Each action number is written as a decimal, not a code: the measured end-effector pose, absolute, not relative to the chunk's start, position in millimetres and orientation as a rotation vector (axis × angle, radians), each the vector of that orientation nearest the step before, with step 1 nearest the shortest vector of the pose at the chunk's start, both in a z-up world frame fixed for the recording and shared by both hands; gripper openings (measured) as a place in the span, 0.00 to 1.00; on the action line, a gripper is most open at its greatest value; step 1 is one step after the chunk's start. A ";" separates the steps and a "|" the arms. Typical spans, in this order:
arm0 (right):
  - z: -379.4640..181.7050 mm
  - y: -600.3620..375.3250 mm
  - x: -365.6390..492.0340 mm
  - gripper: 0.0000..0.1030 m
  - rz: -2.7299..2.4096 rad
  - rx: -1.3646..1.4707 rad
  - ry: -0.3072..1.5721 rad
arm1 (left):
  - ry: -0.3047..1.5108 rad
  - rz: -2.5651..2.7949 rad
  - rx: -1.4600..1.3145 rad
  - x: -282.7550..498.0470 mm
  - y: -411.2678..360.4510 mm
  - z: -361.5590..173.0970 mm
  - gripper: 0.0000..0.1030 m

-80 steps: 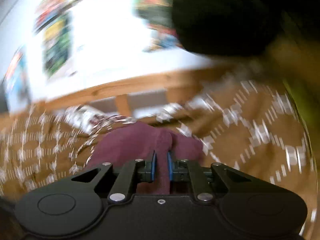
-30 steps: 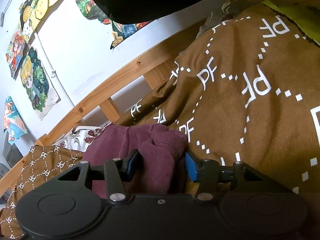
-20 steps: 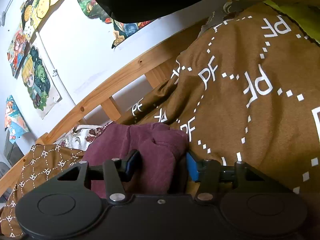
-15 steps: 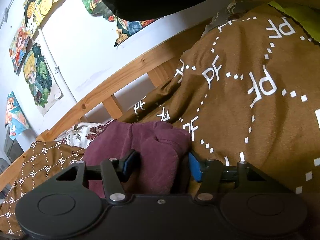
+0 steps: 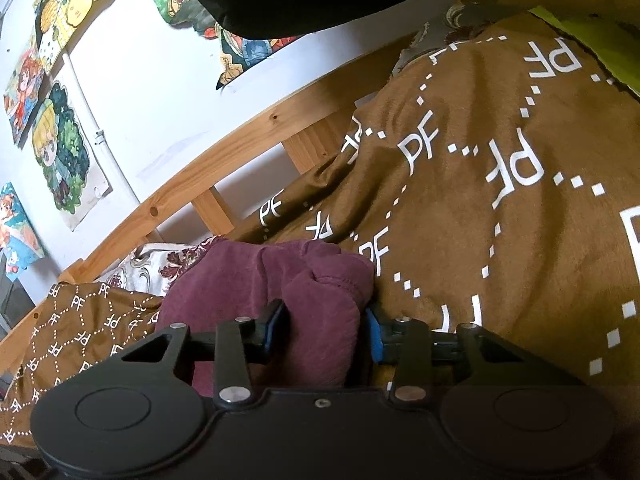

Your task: Fold small clothes

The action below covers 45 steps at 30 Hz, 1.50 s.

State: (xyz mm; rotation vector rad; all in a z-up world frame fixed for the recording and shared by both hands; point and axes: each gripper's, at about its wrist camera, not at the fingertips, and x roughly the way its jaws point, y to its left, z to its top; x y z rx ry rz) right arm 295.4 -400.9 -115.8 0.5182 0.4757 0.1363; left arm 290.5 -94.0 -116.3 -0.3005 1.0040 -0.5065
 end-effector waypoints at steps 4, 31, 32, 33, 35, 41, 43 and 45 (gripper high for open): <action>-112.0 -396.3 294.3 0.28 0.146 0.508 0.467 | 1.009 -0.541 -0.301 285.6 -95.4 -113.6 0.67; -41.8 -210.7 362.7 0.19 0.363 0.269 0.467 | 0.767 -0.267 -0.231 278.6 36.0 -82.0 0.53; -46.1 -206.5 367.6 0.19 0.350 0.257 0.486 | 0.771 -0.263 -0.233 281.7 36.8 -84.7 0.55; -49.8 -203.7 371.1 0.19 0.332 0.247 0.498 | 0.771 -0.264 -0.232 282.2 36.3 -85.5 0.56; -55.8 -204.7 375.3 0.20 0.296 0.264 0.516 | 0.776 -0.262 -0.233 284.8 36.5 -85.3 0.61; -70.1 -214.2 373.2 0.38 0.171 0.270 0.565 | 0.795 -0.240 -0.224 283.9 34.2 -85.9 0.73; -73.4 -221.5 369.8 0.47 0.153 0.285 0.573 | 0.805 -0.237 -0.230 281.1 33.1 -84.3 0.81; -73.5 -227.3 364.7 0.61 0.130 0.294 0.575 | 0.804 -0.223 -0.239 279.9 34.8 -82.1 0.84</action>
